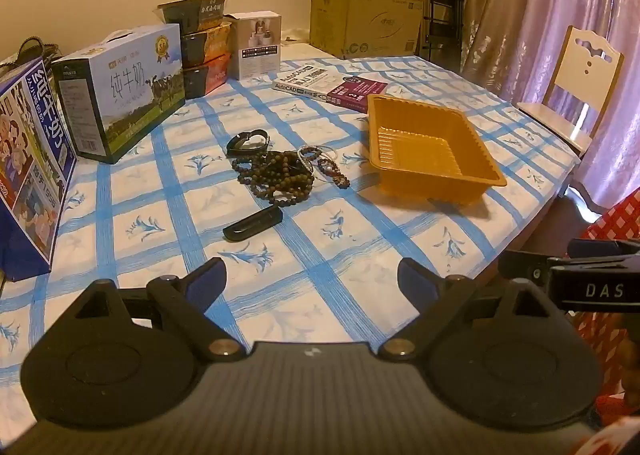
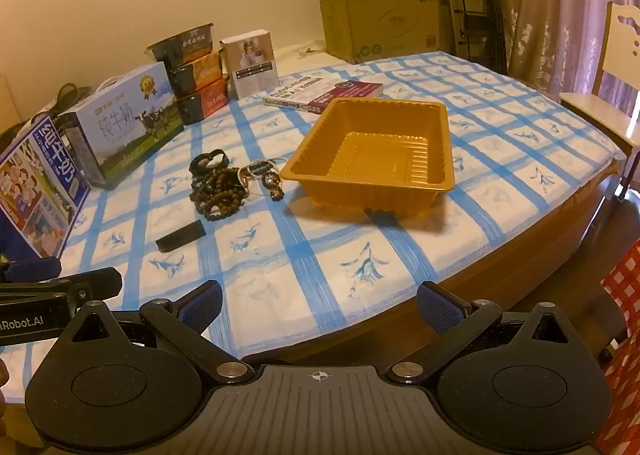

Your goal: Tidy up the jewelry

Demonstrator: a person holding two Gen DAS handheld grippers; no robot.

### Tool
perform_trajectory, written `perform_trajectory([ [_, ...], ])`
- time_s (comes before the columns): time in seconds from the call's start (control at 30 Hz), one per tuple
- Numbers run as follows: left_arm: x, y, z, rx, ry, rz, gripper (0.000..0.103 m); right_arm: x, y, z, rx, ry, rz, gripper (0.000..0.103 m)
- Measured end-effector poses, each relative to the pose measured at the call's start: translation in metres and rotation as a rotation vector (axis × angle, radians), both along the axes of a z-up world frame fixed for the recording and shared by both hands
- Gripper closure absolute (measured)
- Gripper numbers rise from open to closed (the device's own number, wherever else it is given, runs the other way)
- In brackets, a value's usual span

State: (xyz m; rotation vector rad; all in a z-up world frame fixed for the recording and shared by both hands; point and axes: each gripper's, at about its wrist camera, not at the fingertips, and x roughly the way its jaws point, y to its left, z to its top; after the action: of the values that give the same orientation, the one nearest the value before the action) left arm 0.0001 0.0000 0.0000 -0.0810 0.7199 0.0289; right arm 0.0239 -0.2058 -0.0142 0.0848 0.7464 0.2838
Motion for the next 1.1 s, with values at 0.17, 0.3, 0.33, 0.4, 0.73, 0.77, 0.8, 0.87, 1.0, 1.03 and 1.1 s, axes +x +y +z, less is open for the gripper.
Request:
perform_trajectory([
  [0.17, 0.0009, 0.0001, -0.0002, 0.001, -0.002, -0.001, 0.011, -0.0002, -0.0009, -0.0003, -0.002, -0.001, -0.002, 0.0],
  [0.3, -0.0001, -0.0001, 0.0001, 0.0, -0.004, 0.001, 0.011, 0.0, -0.002, -0.0008, 0.001, 0.0, 0.0, 0.0],
  [0.33, -0.0002, -0.0001, 0.0001, 0.0, -0.004, 0.0, 0.011, 0.0002, -0.0019, -0.0009, 0.002, 0.001, -0.002, 0.0],
  [0.4, -0.0003, -0.0003, 0.0004, 0.0, -0.005, 0.0, 0.011, 0.0001, -0.002, -0.001, 0.001, 0.002, -0.002, 0.0],
  [0.73, -0.0002, 0.0001, 0.0001, -0.003, -0.004, 0.0, 0.011, 0.0002, -0.0018, -0.0016, 0.001, 0.001, -0.002, 0.0],
  [0.77, -0.0002, 0.0, 0.0002, -0.003, -0.005, 0.0, 0.011, 0.0002, -0.0018, -0.0017, 0.001, 0.001, -0.002, 0.0],
  [0.8, -0.0001, 0.0, 0.0001, -0.003, -0.004, 0.0, 0.011, 0.0002, -0.0017, -0.0017, 0.0, 0.001, -0.002, 0.0],
  [0.87, -0.0001, 0.0001, 0.0001, -0.004, -0.004, 0.0, 0.011, 0.0002, -0.0017, -0.0018, 0.002, 0.002, -0.002, 0.0],
  [1.0, -0.0002, 0.0001, 0.0002, -0.004, -0.004, 0.0, 0.011, 0.0001, -0.0014, -0.0019, 0.001, 0.002, -0.002, 0.0],
  [1.03, -0.0002, 0.0001, 0.0002, -0.004, -0.005, 0.0, 0.011, 0.0002, -0.0014, -0.0019, 0.001, 0.002, -0.002, 0.0],
  [1.1, -0.0001, 0.0001, 0.0002, -0.004, -0.004, 0.0, 0.011, 0.0006, -0.0012, -0.0019, 0.001, 0.002, -0.001, 0.0],
])
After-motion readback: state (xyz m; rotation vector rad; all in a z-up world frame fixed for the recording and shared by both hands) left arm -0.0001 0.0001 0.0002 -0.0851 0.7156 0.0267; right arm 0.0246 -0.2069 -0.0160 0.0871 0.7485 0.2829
